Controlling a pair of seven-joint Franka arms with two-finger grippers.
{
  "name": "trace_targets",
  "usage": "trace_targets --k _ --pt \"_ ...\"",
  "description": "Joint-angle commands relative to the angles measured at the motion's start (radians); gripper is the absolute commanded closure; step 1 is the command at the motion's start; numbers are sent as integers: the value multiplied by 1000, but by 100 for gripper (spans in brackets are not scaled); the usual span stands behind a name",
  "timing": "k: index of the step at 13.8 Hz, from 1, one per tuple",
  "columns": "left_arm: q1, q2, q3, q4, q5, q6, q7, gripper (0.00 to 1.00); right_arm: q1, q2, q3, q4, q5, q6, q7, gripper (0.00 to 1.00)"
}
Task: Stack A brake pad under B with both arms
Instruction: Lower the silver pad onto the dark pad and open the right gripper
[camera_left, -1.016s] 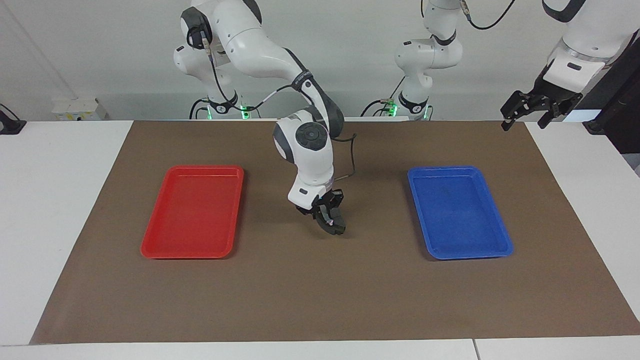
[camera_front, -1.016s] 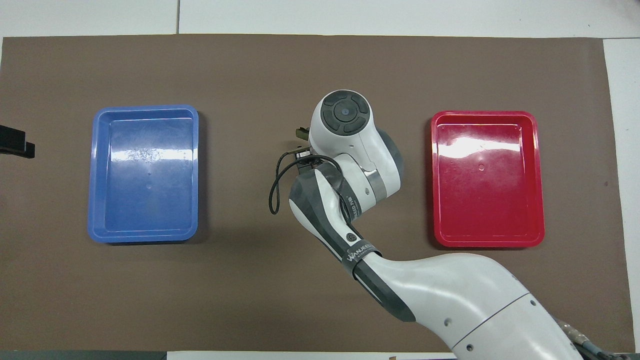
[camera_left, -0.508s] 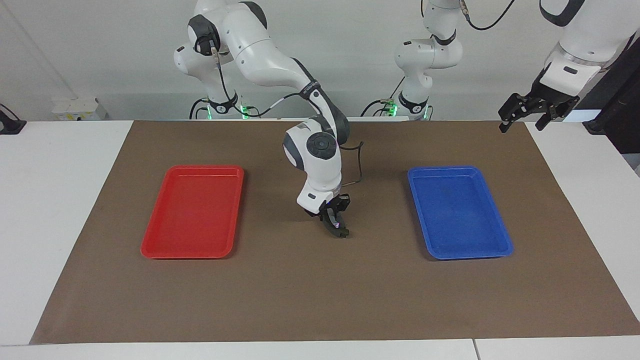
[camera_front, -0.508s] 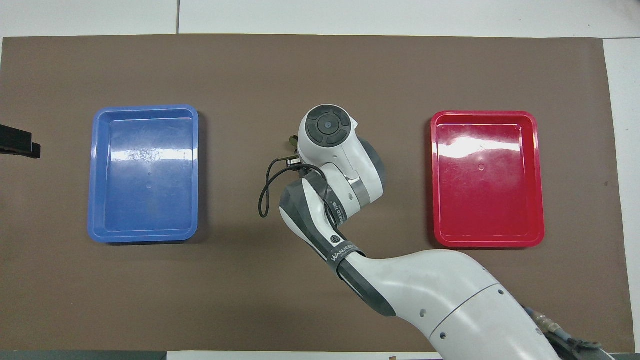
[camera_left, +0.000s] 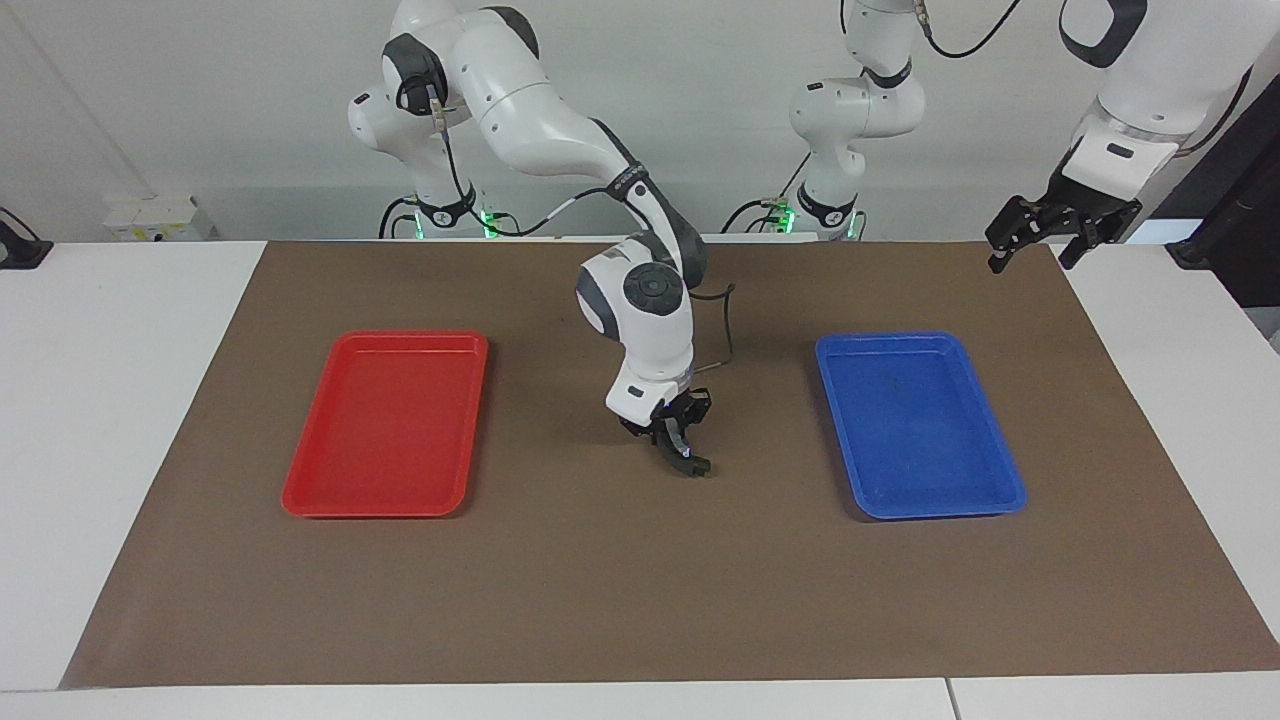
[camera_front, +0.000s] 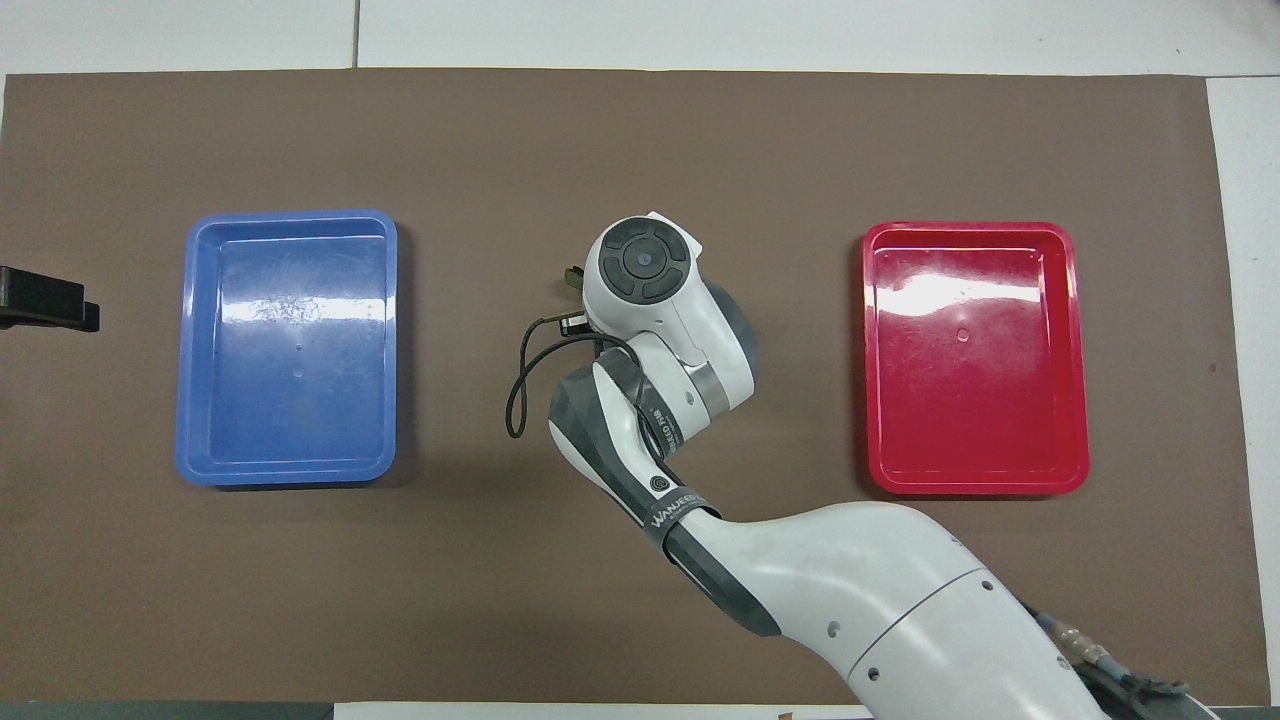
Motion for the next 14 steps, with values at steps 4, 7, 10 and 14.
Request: trace_targets --k 4,7,10,14 --pt "7 -18 -3 -3 -7 -7 10 1 -13 14 2 42 -42 -39 18 100" --pt "3 -16 -3 1 -7 -4 10 1 -9 12 2 39 -50 -31 18 100" --pt "0 -5 -8 20 -5 -21 8 0 -9 12 2 30 -50 -17 18 96" --pt "1 -16 -10 3 -5 -24 4 0 5 12 2 -8 -48 31 21 1"
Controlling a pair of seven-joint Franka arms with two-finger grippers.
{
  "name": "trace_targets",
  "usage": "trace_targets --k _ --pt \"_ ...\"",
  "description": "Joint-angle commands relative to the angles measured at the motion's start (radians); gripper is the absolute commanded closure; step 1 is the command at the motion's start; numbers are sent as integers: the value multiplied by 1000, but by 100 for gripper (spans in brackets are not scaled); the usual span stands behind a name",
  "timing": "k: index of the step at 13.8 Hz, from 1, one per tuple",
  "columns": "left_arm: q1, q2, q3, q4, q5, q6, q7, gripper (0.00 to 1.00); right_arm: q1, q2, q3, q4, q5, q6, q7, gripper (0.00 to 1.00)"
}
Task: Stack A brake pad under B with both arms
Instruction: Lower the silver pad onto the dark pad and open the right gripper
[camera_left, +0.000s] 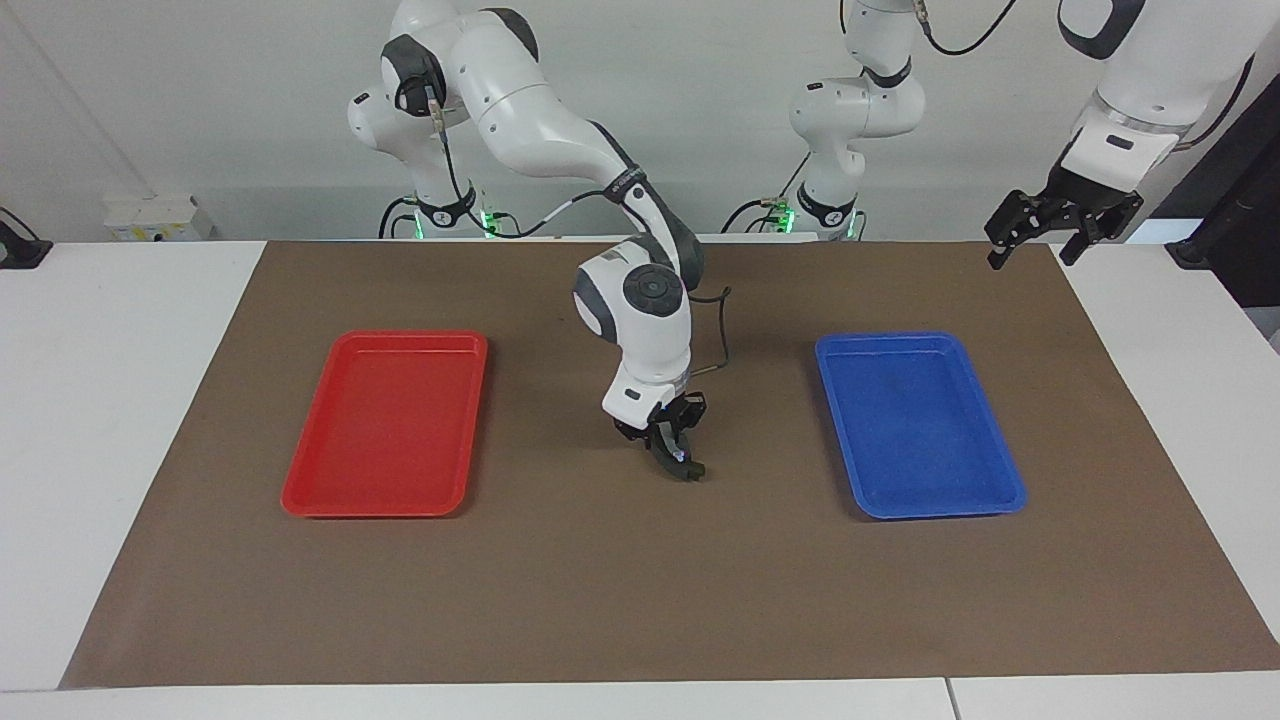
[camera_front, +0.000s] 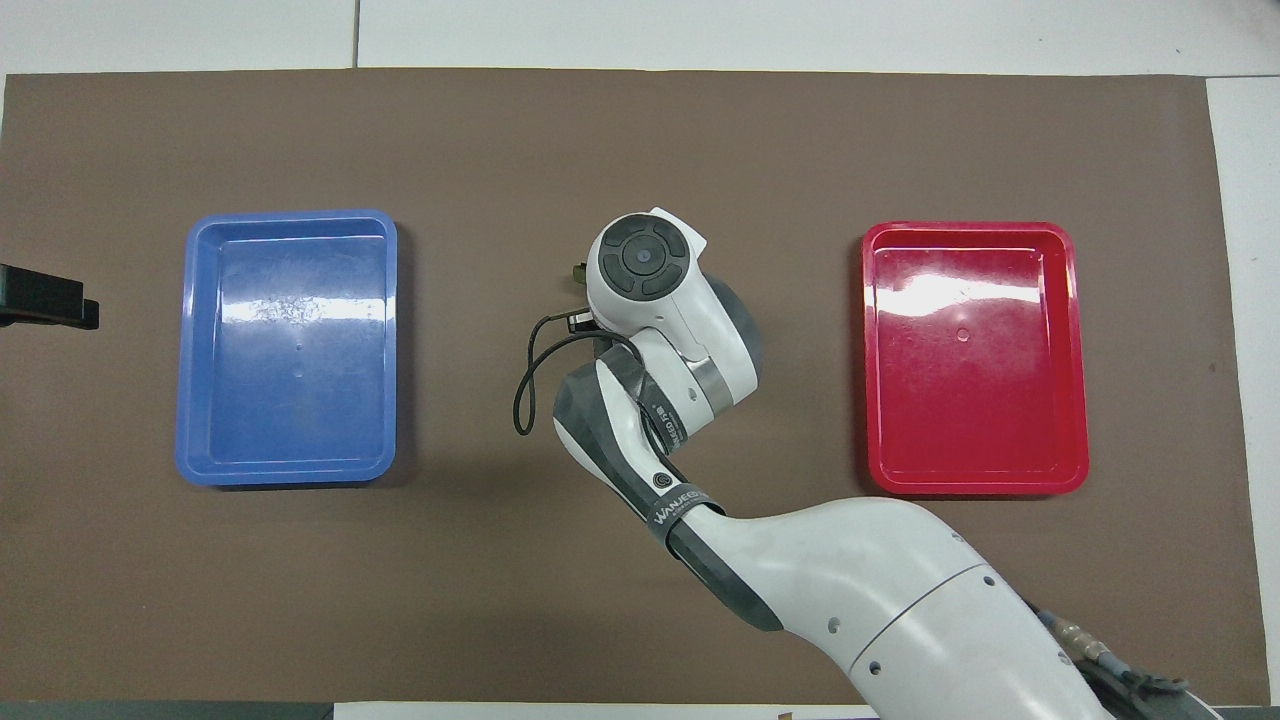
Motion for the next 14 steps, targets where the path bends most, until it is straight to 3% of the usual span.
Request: trace_targets --k 1,5,8,11,14 --pt "12 -16 -1 -9 -5 -16 4 0 12 5 5 -17 -12 45 21 0" --pt "14 -16 7 -9 -5 -16 4 0 -4 -68 -12 -17 -17 -22 26 0" --pt "12 -16 7 -9 -5 -16 4 0 -40 -179 -111 -30 -46 -101 28 0" --pt "14 -16 7 -9 -5 -16 4 0 -187 -338 -118 -128 -46 -118 18 0" --pt "14 -16 7 -9 -5 -16 4 0 -306 -423 -121 -142 -46 -185 15 0"
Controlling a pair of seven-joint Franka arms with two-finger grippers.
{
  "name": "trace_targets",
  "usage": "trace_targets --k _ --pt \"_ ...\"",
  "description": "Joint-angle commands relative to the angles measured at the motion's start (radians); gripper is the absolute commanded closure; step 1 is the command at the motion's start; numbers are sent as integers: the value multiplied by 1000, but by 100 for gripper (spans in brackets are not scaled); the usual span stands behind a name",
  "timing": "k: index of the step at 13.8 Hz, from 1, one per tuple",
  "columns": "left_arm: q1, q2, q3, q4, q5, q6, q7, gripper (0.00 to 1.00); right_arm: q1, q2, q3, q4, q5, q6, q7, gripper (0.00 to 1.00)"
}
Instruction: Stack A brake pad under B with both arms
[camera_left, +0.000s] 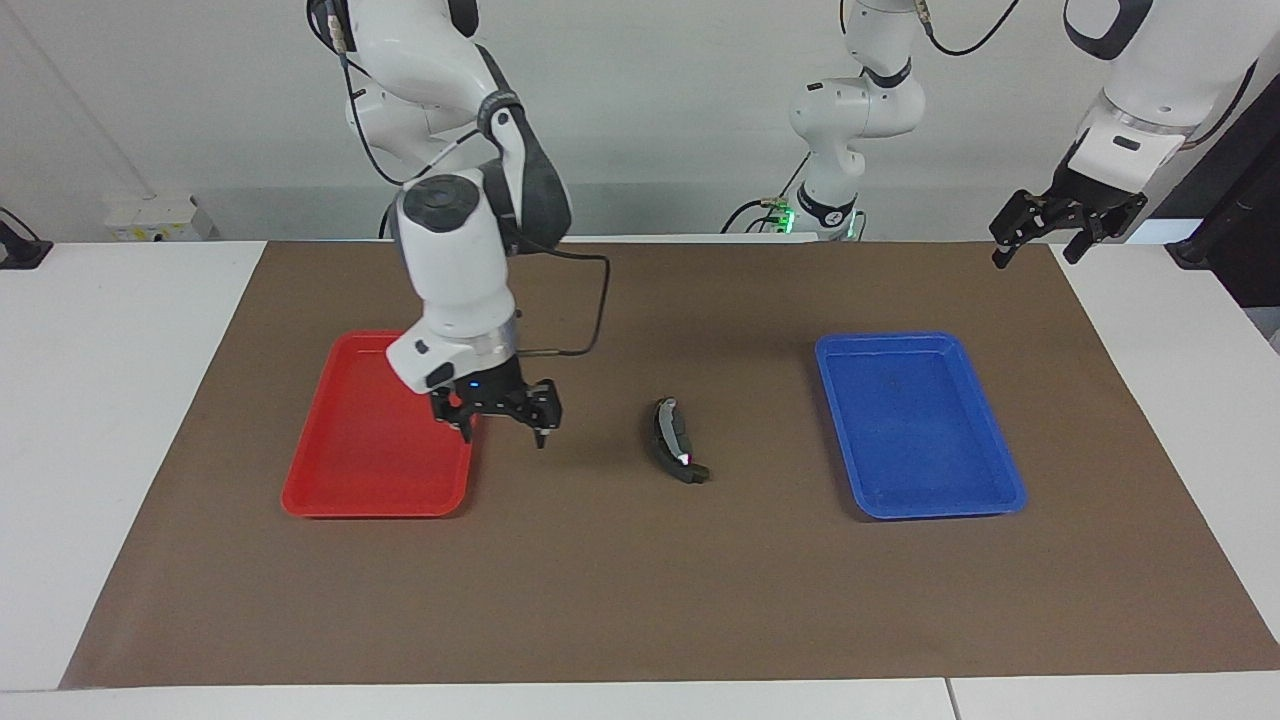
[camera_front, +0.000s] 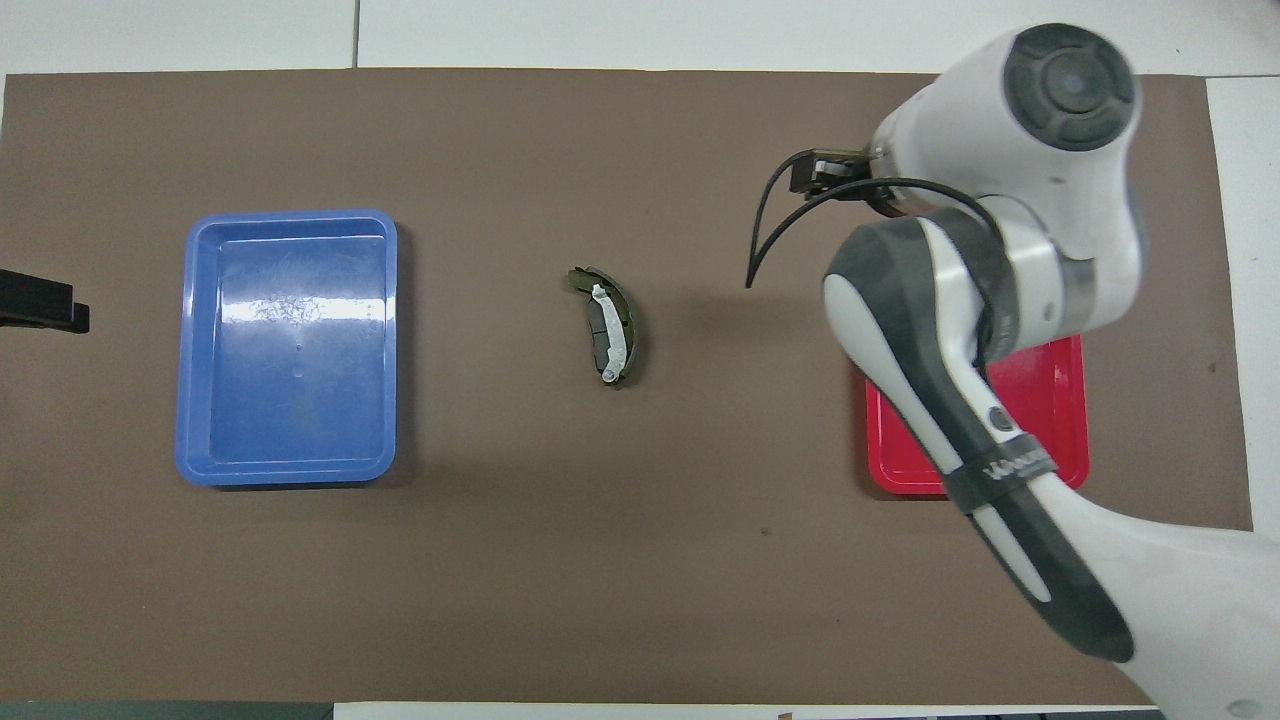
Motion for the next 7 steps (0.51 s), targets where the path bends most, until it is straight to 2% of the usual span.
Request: trace_targets --k 1,5,7 --pt "9 -16 -3 -9 -5 -10 4 0 -85 -103 14 -61 -12 -73 -2 0" --pt "9 -16 -3 -9 -5 -10 4 0 -176 -220 14 -66 -12 -326 -152 0" --pt "9 -16 -3 -9 -5 -10 4 0 -225 -271 14 -66 -12 -403 -193 0"
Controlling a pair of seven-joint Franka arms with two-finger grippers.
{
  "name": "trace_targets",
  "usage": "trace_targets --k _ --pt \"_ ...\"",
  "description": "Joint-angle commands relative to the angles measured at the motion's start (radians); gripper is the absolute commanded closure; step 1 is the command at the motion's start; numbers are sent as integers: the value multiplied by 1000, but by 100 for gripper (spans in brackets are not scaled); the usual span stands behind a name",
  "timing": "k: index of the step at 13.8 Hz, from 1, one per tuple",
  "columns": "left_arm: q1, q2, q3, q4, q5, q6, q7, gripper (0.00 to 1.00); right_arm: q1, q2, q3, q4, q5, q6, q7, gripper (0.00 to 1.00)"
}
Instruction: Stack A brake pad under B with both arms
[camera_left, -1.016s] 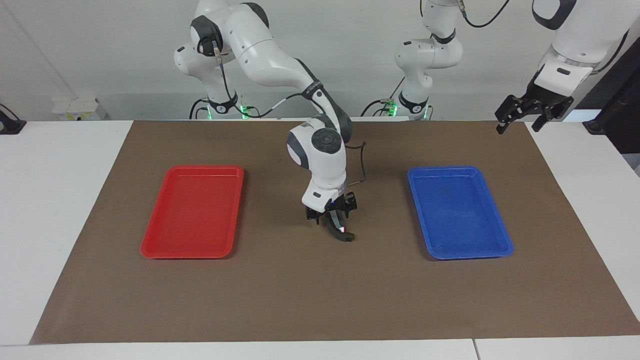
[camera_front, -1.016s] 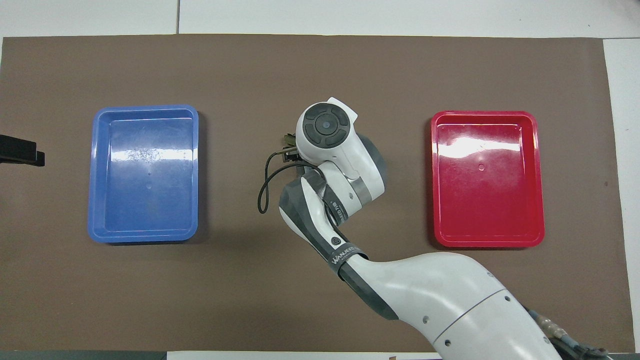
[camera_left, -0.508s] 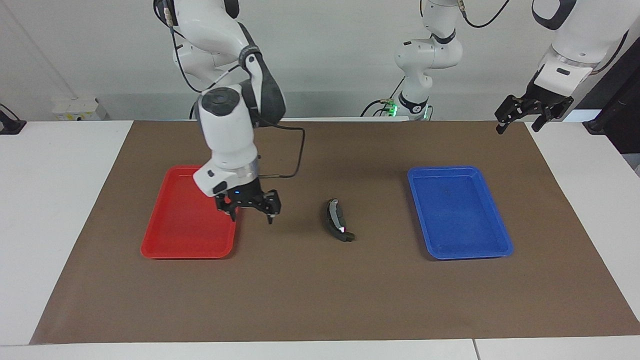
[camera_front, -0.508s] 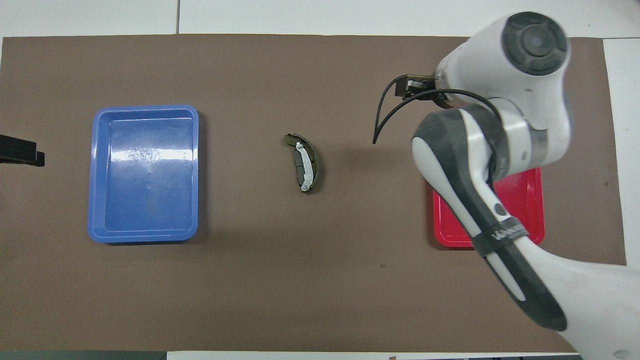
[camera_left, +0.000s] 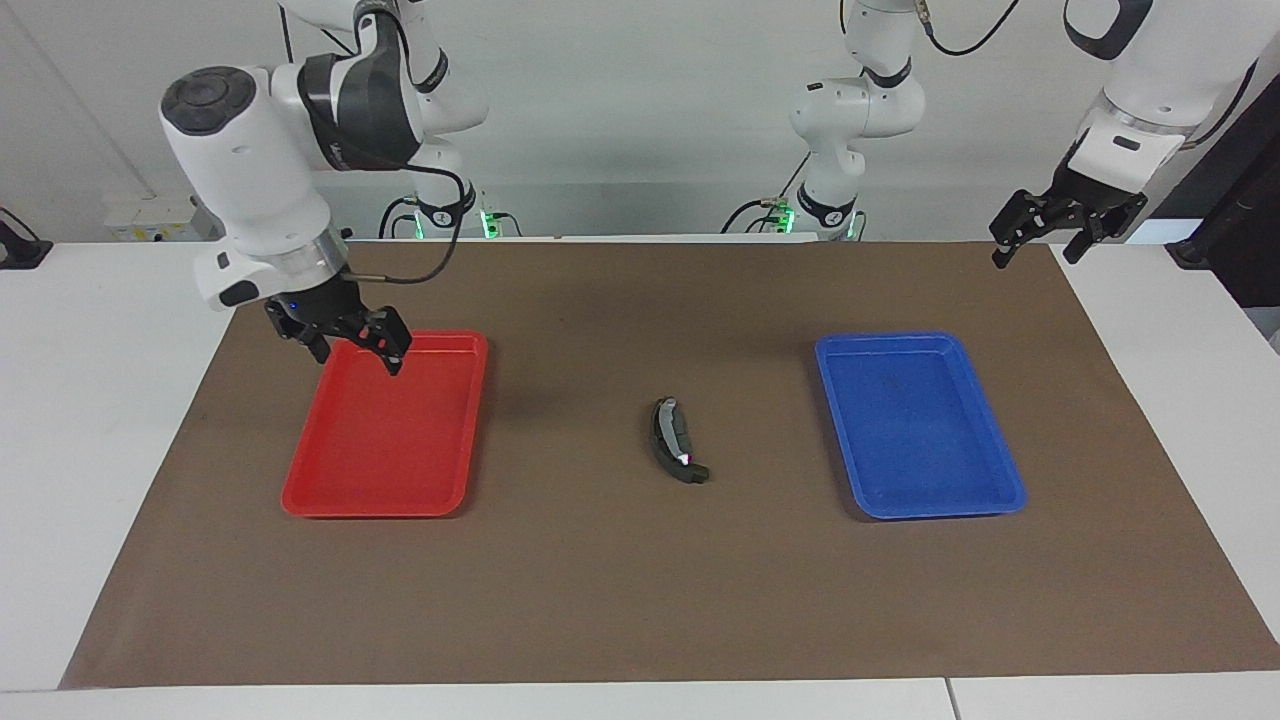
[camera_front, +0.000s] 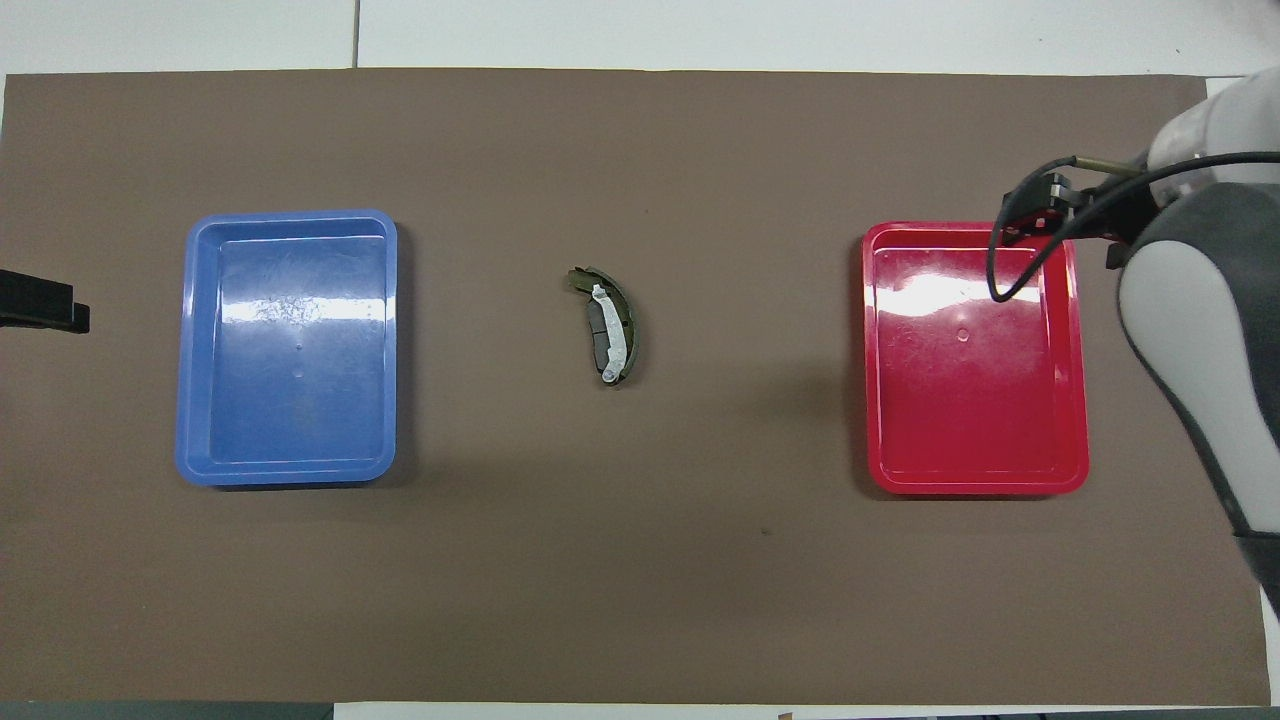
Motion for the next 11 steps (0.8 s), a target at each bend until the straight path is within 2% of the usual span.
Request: trace_targets --k 1,7,8,10,11 --pt "9 -16 -3 -9 -5 -9 4 0 -66 -87 12 -40 -6 -70 -82 0" --pt "9 -16 -3 -9 -5 -9 4 0 -80 -155 15 -37 -68 -161 -133 0" --pt "9 -16 -3 -9 -5 -9 5 0 -126 -157 35 -37 -68 -164 -135 0" --pt "9 -16 -3 -9 -5 -9 4 0 -253 -157 161 -31 -64 -173 -132 0" --pt "9 -16 -3 -9 -5 -9 4 0 -278 -151 173 -18 -63 -190 -132 0"
